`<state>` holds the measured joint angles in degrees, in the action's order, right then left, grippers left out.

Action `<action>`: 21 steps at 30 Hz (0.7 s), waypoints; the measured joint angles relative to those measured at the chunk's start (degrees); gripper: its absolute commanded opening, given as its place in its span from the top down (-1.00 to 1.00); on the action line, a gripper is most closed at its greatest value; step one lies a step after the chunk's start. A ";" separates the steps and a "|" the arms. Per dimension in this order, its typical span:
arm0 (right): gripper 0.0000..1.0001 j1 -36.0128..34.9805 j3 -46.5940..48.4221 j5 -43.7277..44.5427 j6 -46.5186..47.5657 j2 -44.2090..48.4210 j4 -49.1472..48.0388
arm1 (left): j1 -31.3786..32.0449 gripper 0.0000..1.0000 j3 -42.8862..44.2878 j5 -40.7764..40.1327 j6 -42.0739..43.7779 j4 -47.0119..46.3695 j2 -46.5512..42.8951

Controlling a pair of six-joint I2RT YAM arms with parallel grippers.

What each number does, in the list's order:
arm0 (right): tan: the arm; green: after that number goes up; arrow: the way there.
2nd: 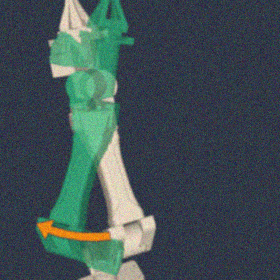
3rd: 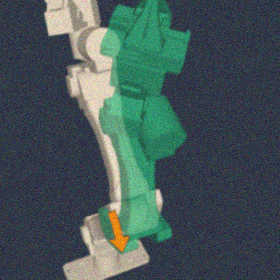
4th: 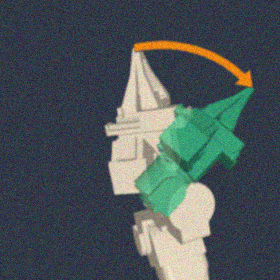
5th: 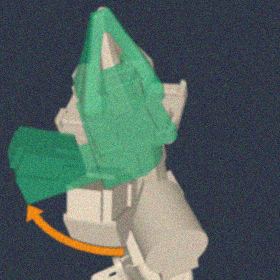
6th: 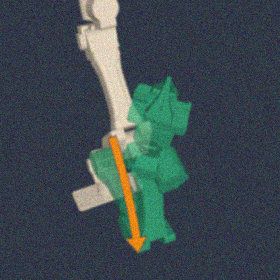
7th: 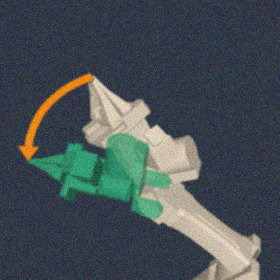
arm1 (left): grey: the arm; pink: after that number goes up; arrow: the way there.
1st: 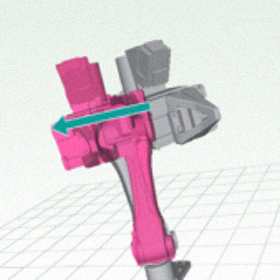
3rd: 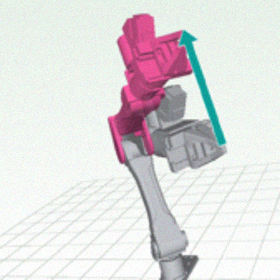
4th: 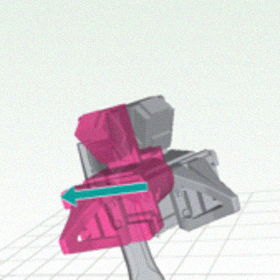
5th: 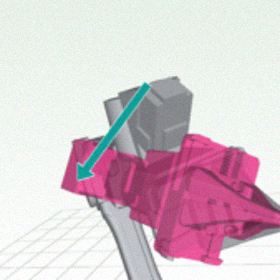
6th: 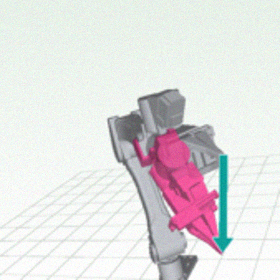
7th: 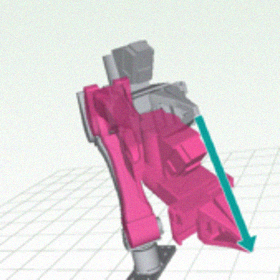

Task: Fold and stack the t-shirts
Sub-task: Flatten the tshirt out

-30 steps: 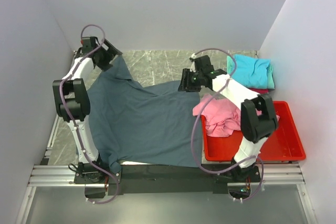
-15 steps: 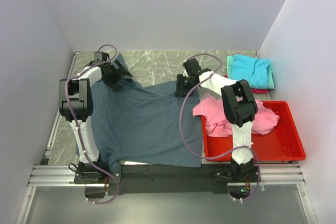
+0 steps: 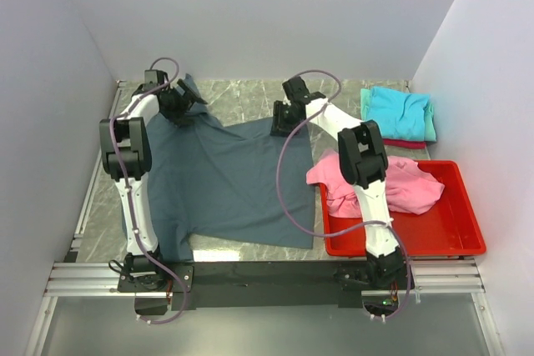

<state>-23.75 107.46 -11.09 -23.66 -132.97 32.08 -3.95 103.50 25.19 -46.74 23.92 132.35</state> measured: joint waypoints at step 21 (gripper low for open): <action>-0.18 11.17 24.24 -4.68 -8.52 -14.08 3.17 | -2.78 -0.99 21.33 6.34 -4.28 -6.54 14.60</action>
<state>-12.58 131.70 -15.77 -32.18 -147.04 35.24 -6.72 124.84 31.53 -51.03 17.39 146.96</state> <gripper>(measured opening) 0.574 0.992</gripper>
